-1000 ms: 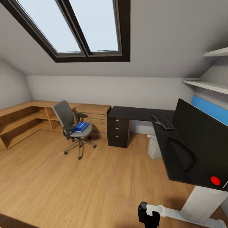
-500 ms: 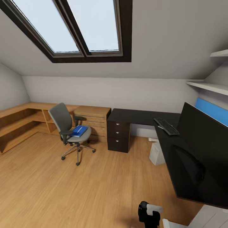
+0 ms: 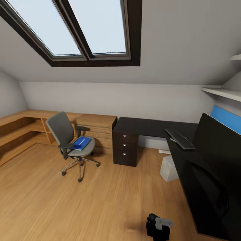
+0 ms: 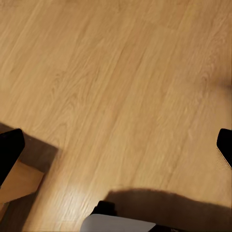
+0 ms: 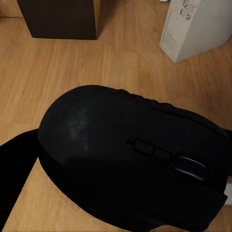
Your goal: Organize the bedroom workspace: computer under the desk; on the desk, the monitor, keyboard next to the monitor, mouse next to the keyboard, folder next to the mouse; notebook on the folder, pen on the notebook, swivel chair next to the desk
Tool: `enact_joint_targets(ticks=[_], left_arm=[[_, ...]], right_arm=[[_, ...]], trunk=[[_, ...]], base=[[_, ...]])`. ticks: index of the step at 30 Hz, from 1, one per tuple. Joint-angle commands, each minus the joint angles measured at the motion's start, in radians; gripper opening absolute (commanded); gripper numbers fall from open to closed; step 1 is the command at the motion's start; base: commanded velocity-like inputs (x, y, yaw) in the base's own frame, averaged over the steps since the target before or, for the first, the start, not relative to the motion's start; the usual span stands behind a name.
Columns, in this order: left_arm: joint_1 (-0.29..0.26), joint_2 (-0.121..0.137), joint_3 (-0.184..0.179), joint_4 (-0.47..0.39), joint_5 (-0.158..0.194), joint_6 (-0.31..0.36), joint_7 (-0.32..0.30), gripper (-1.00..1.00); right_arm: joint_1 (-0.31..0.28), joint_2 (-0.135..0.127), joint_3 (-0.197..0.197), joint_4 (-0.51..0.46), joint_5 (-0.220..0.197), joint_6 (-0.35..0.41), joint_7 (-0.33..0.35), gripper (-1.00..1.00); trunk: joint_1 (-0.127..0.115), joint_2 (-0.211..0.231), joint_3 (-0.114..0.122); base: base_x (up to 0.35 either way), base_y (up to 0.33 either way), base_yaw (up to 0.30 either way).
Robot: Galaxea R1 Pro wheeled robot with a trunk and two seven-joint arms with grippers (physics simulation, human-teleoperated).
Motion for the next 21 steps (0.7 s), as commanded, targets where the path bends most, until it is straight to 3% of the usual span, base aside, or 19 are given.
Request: enact_joint_targets(ticks=[1, 21], left_arm=[[-0.001, 0.001, -0.004, -0.002, 0.007, 0.003, 0.008, 1.00], [-0.001, 0.001, -0.004, -0.002, 0.007, 0.003, 0.008, 1.00]], right_arm=[[-0.001, 0.001, 0.009, 0.002, -0.010, -0.005, -0.002, -1.00], [-0.001, 0.000, 0.009, 0.001, -0.010, -0.005, 0.003, -1.00]], trunk=[[-0.003, 0.006, 0.001], [-0.080, 0.146, 0.064]], base=[[0.327, 0.000, 0.000], [0.327, 0.000, 0.000]])
